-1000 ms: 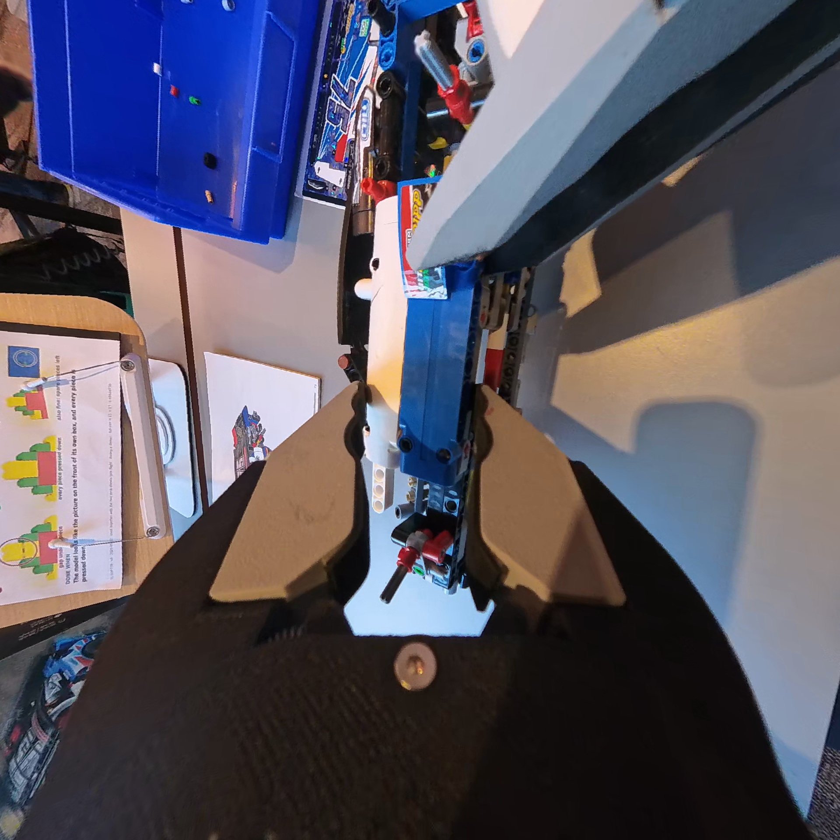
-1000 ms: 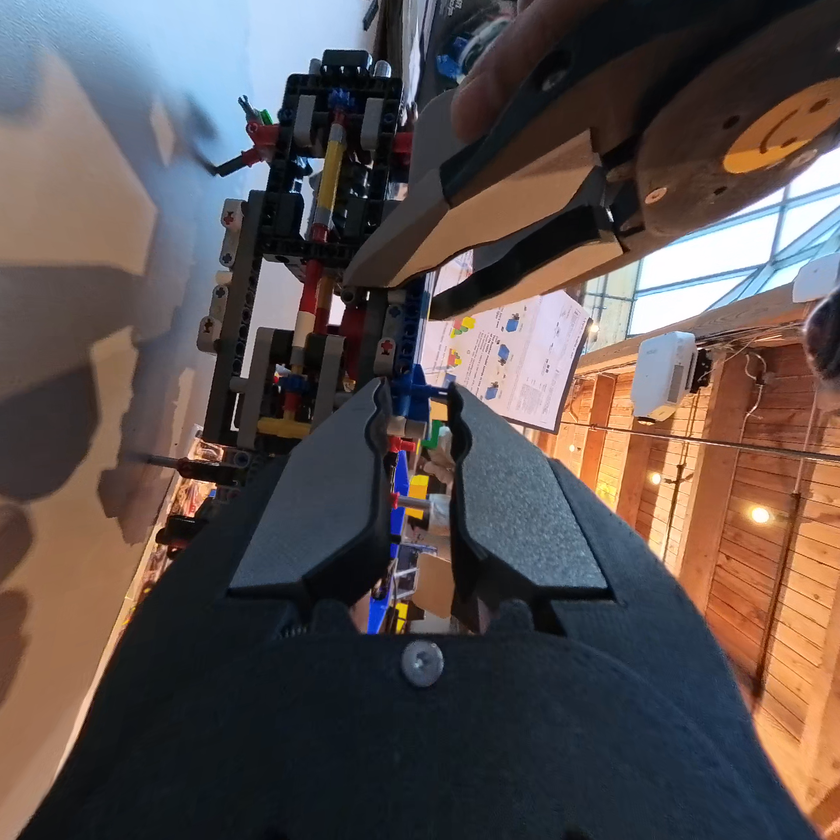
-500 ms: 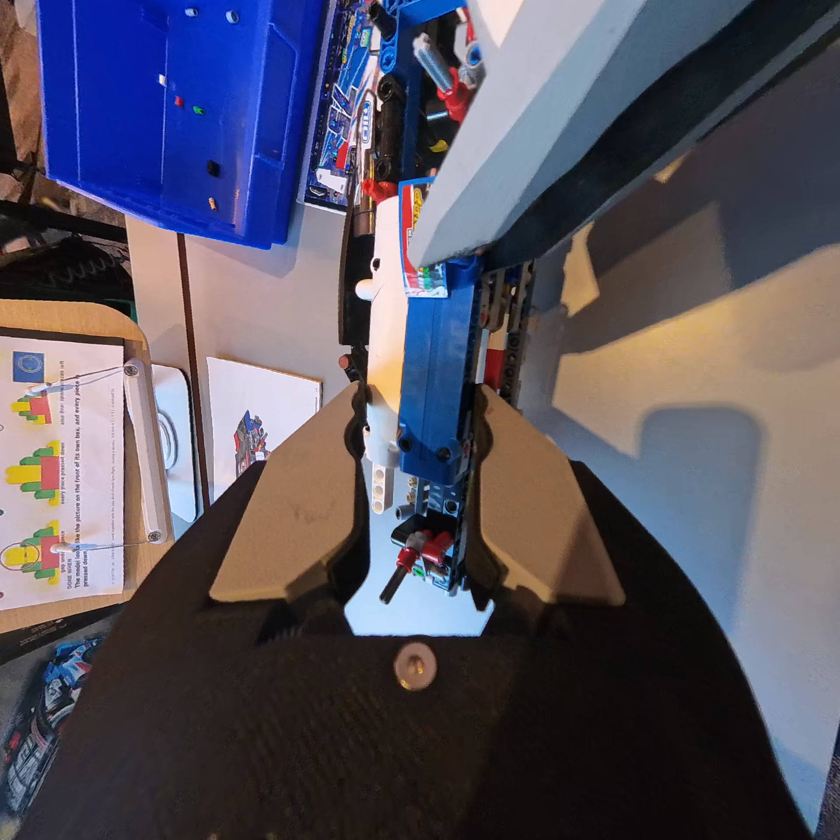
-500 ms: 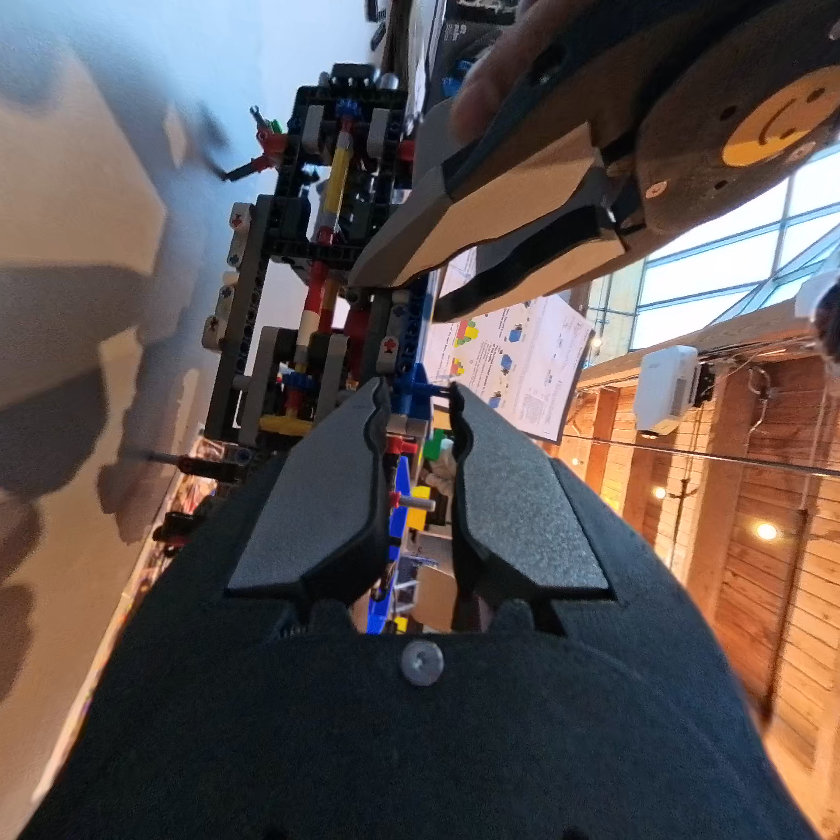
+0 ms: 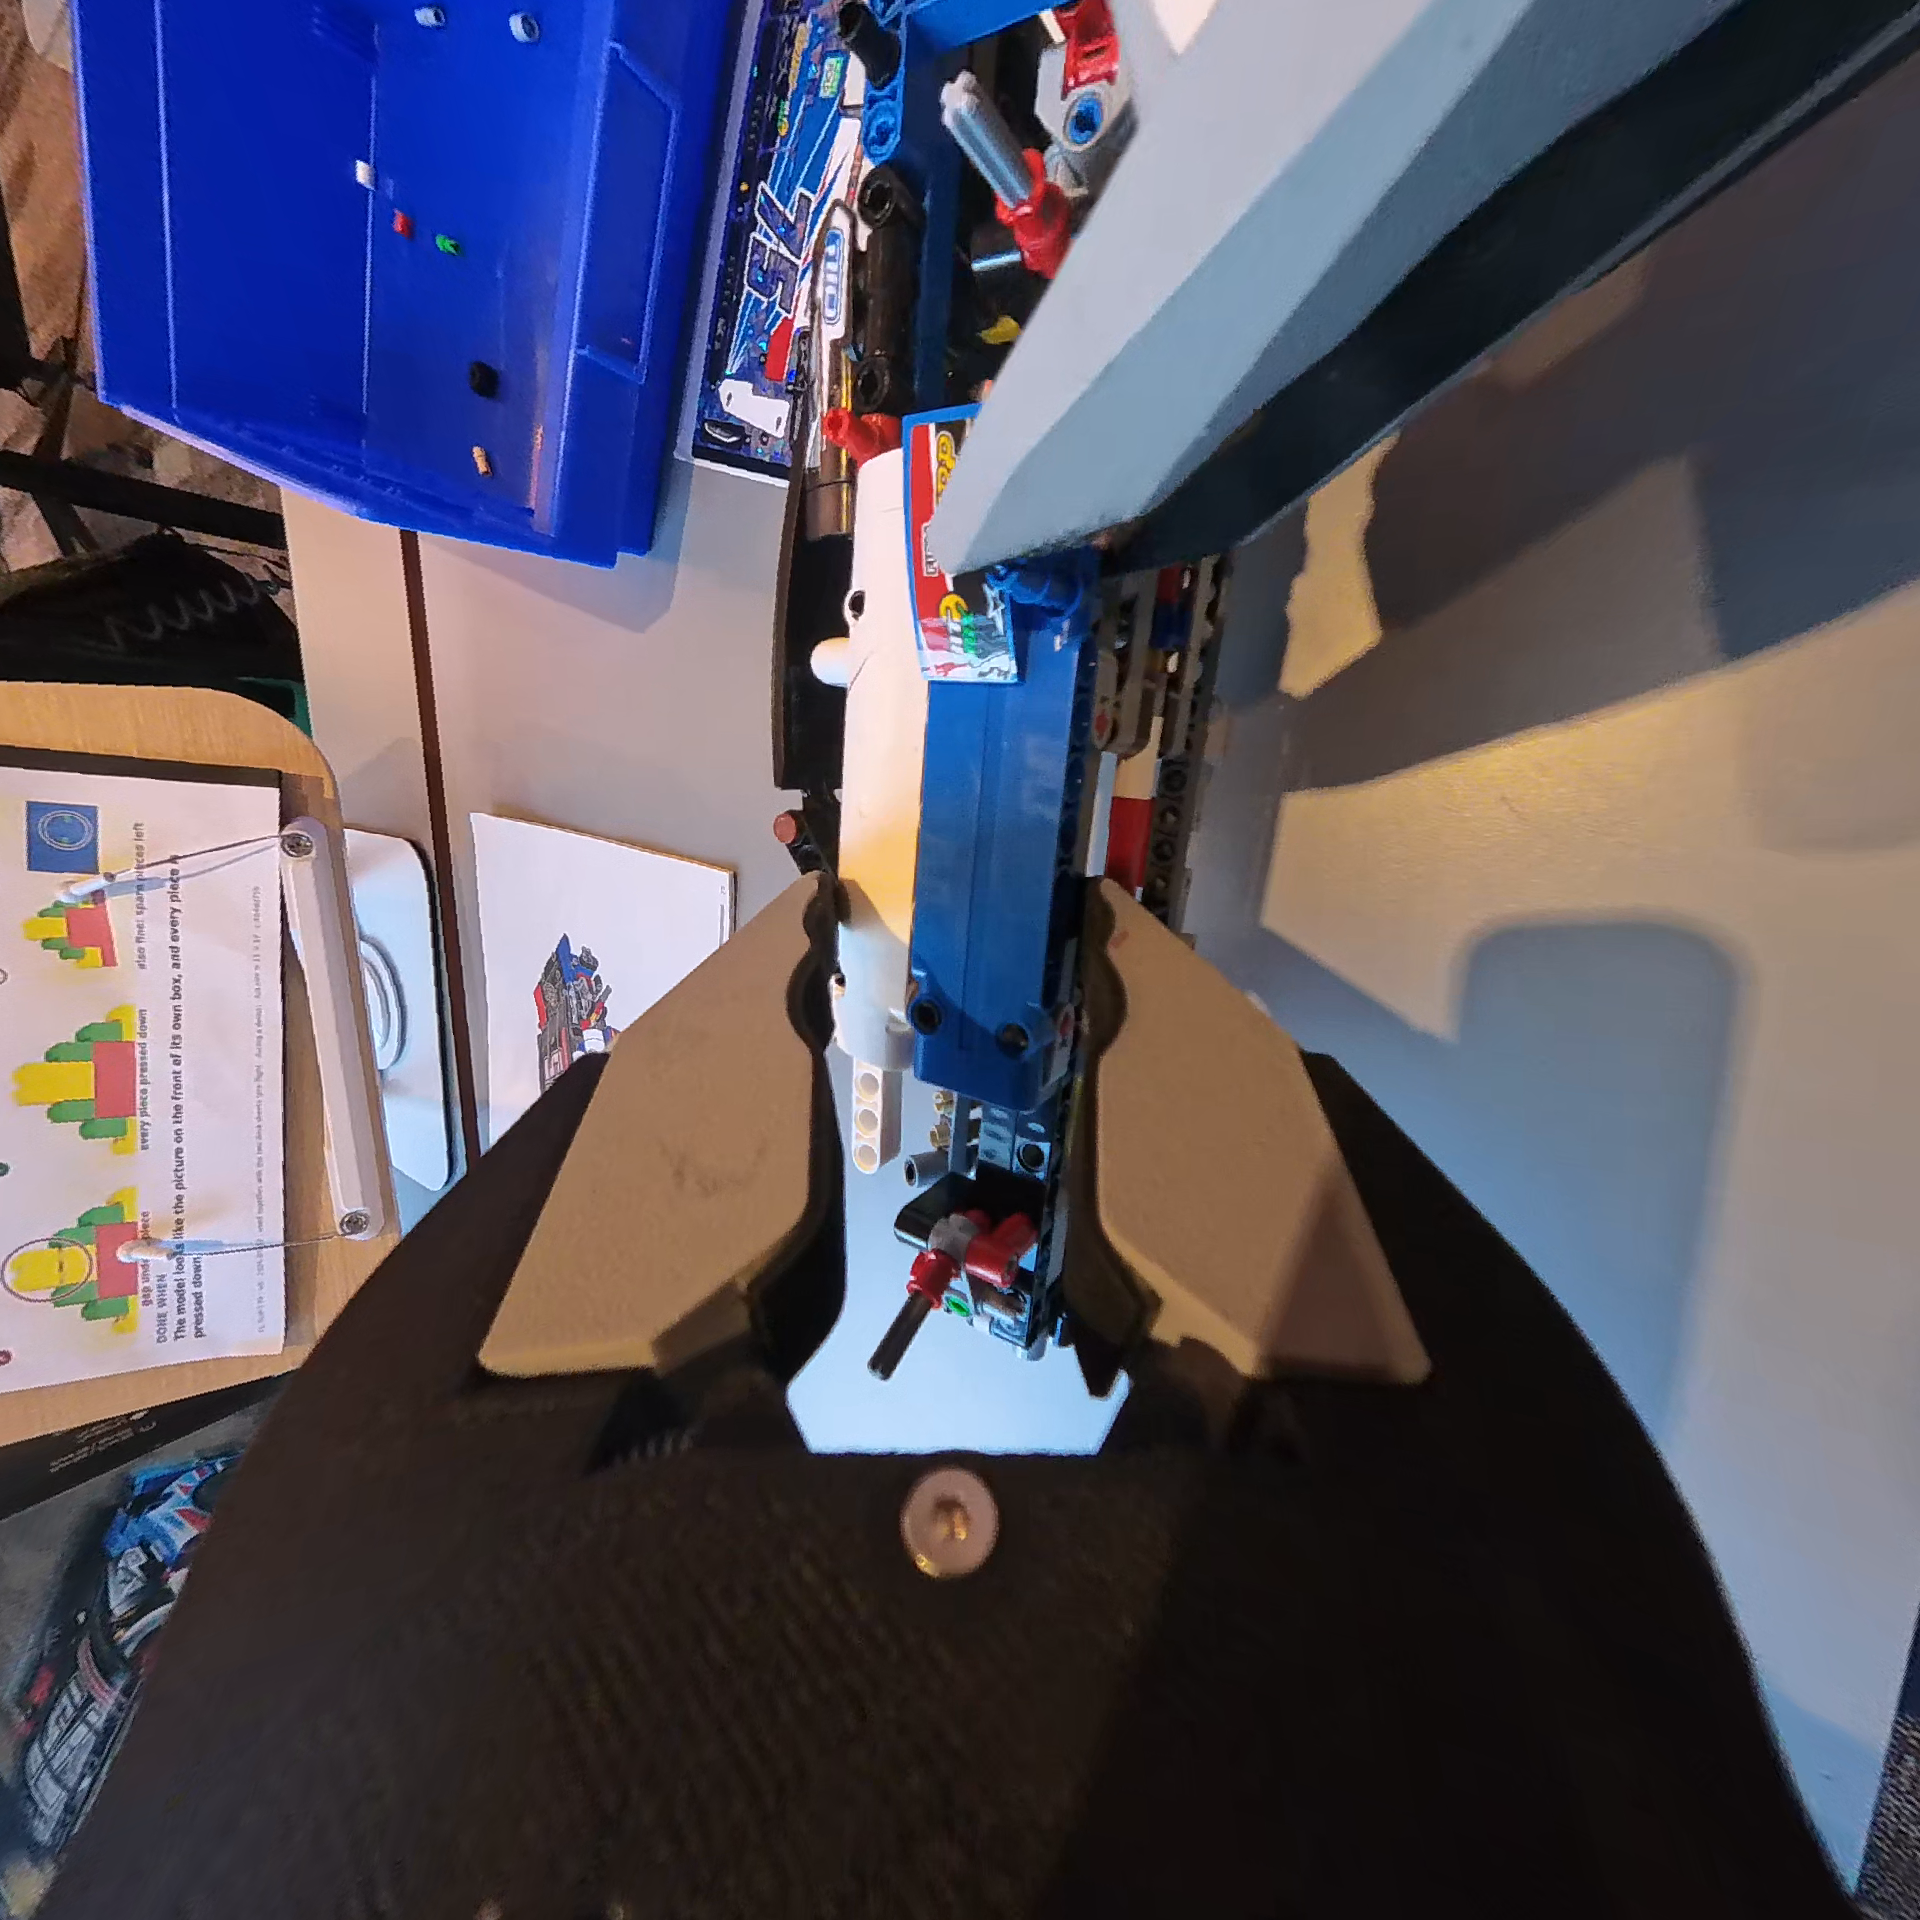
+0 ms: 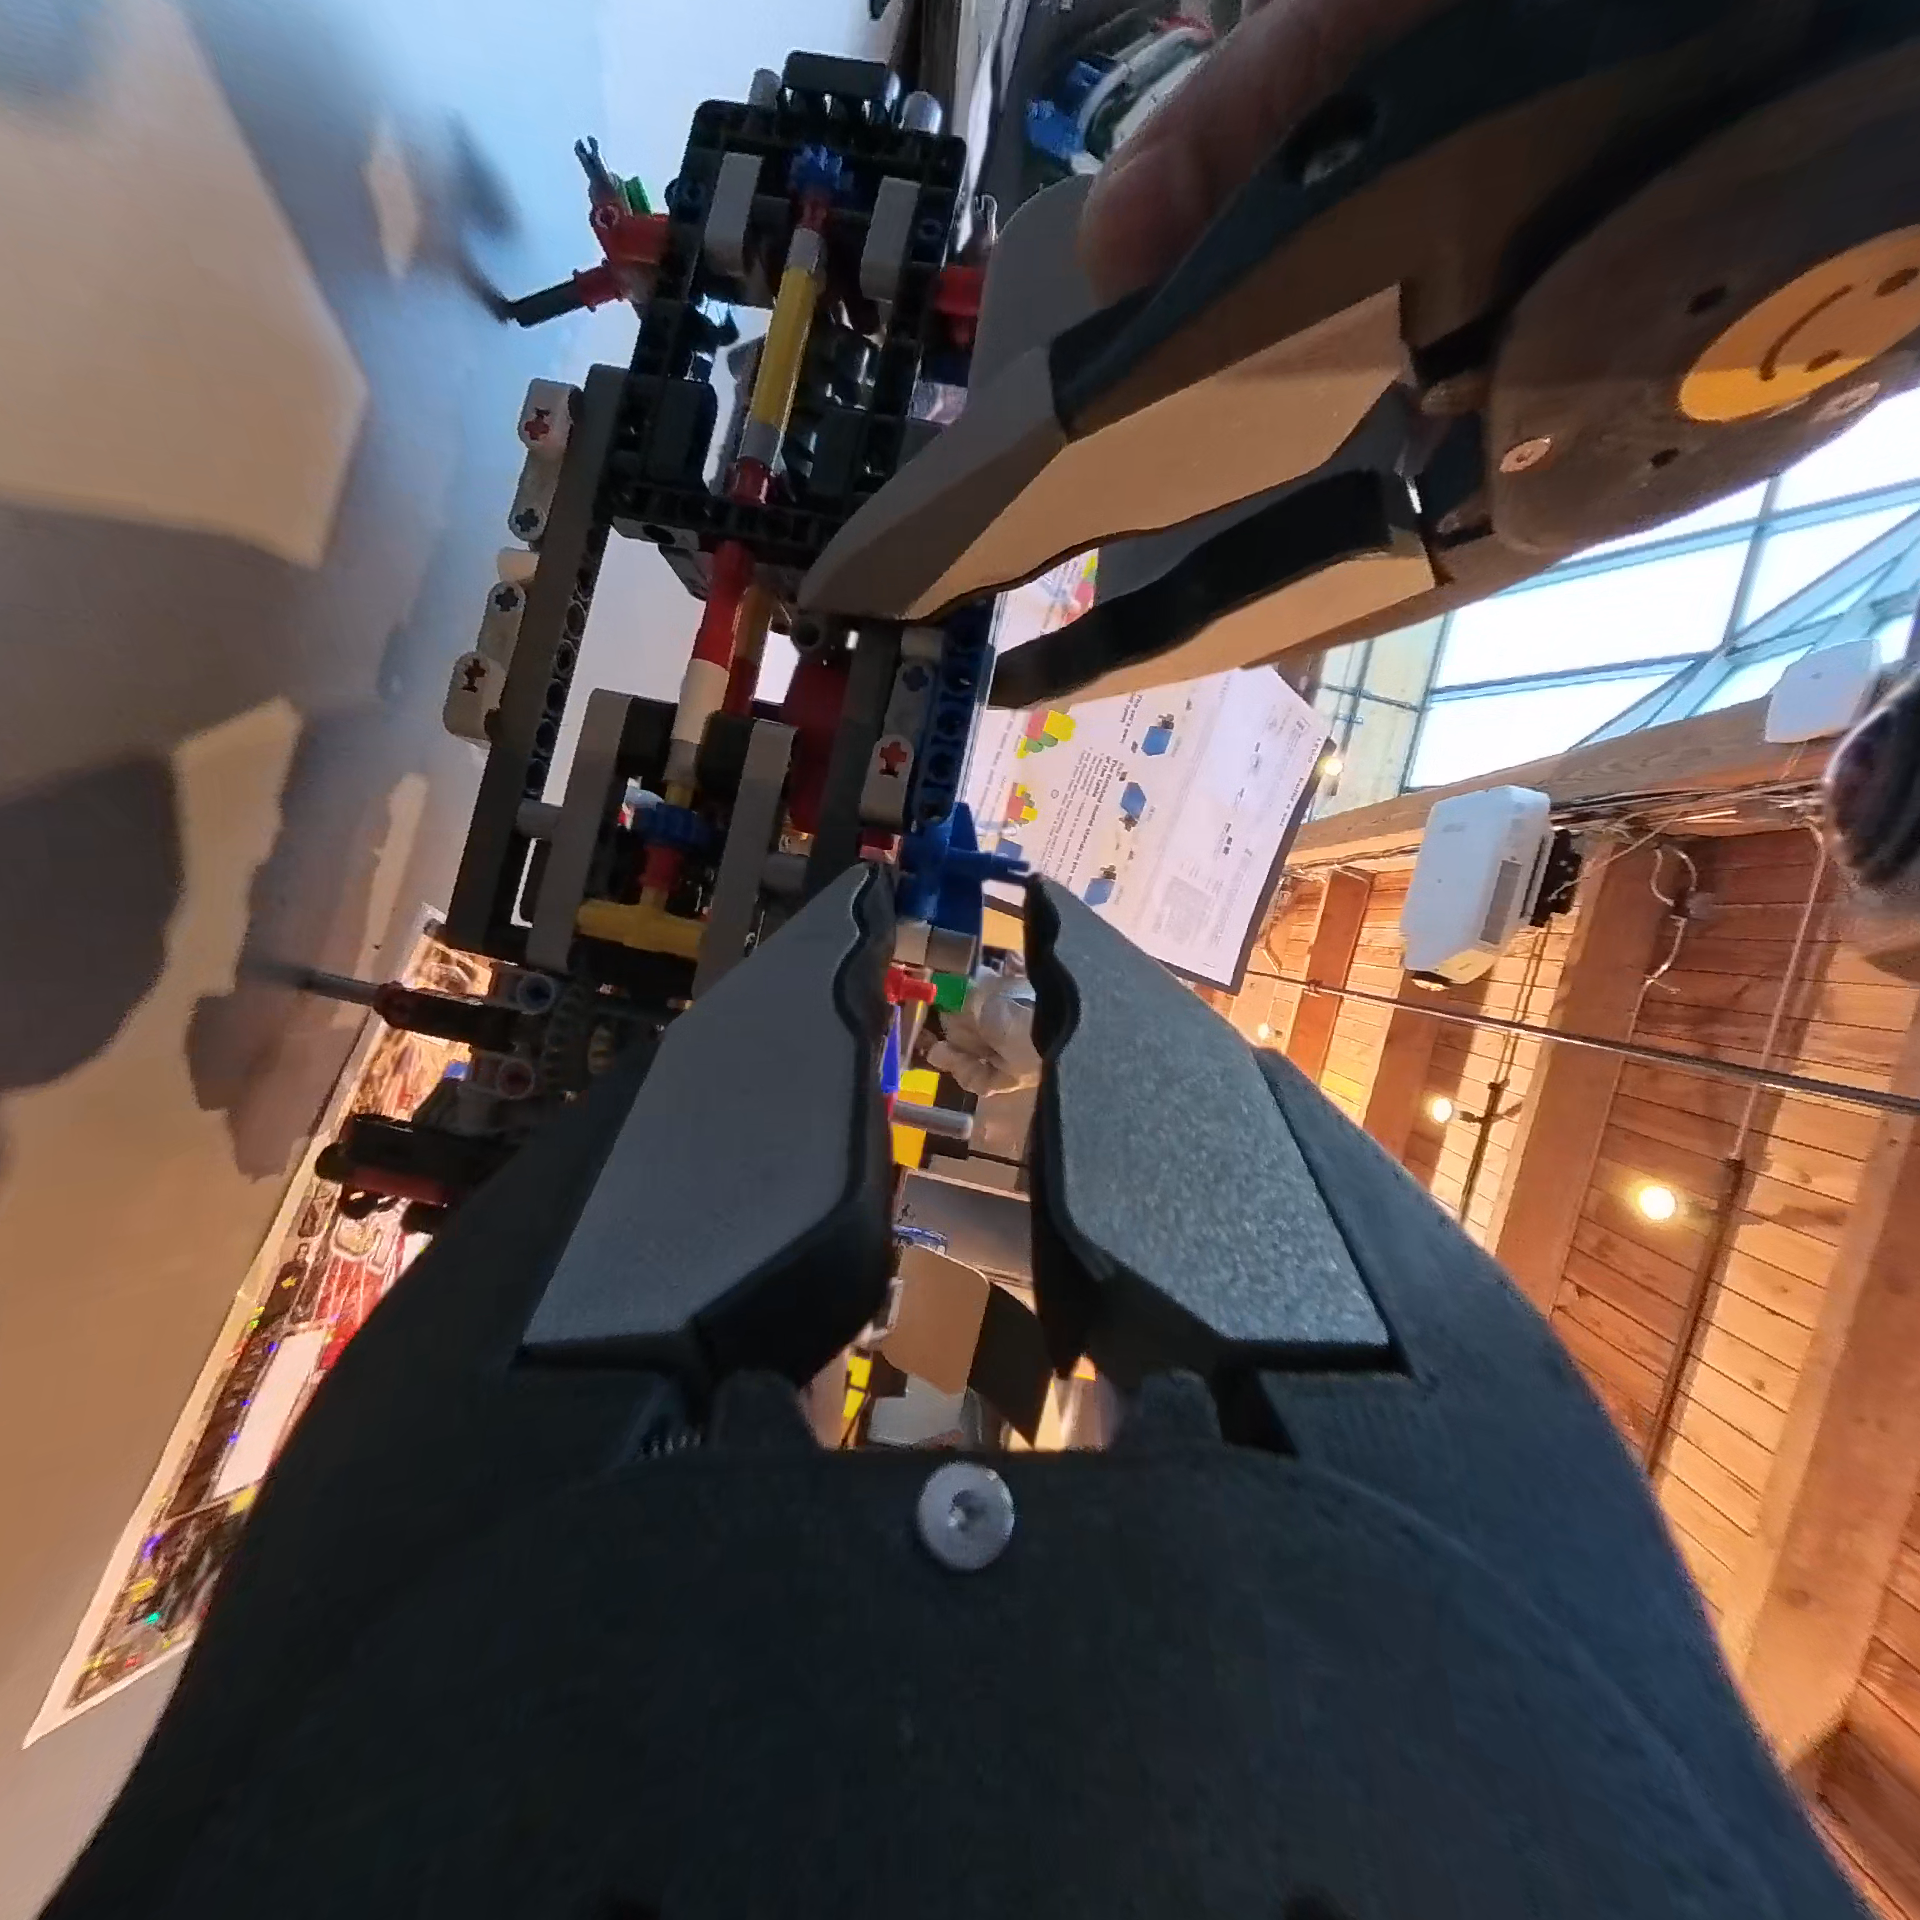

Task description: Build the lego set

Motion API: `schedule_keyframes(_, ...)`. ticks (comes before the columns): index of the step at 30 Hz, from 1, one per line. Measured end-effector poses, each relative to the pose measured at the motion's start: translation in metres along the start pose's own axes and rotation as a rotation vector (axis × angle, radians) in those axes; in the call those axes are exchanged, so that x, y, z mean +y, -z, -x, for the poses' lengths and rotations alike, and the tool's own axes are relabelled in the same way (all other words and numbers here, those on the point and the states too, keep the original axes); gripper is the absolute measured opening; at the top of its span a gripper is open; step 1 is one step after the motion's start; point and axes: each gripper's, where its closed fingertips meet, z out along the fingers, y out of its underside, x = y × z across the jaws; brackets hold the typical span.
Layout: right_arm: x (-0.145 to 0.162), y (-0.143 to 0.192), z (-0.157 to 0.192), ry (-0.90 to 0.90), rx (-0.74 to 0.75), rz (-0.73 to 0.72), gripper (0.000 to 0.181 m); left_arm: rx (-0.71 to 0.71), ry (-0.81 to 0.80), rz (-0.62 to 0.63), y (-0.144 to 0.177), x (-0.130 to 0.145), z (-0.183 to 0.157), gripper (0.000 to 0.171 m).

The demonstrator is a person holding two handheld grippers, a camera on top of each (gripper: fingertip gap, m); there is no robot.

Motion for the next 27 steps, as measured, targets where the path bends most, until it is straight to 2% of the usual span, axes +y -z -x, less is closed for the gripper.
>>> schedule_keyframes(7,-0.0018,-0.0003,-0.0017,0.044,0.020,-0.013,0.027,0.002,-0.005,-0.003,0.0000,-0.0004,-0.0001,0.043)
schedule_keyframes(10,-0.0024,-0.0012,-0.0001,0.066,0.015,-0.022,0.023,0.000,-0.003,0.000,0.0000,0.0003,0.0002,0.043)
schedule_keyframes(17,-0.0028,0.0000,0.0006,0.020,-0.035,-0.031,0.020,-0.002,-0.009,0.000,0.0000,0.0002,0.0000,0.043)
schedule_keyframes(27,-0.0032,-0.0014,0.0015,0.069,-0.081,-0.027,0.021,-0.005,-0.010,0.006,-0.0001,0.0021,0.0011,0.043)
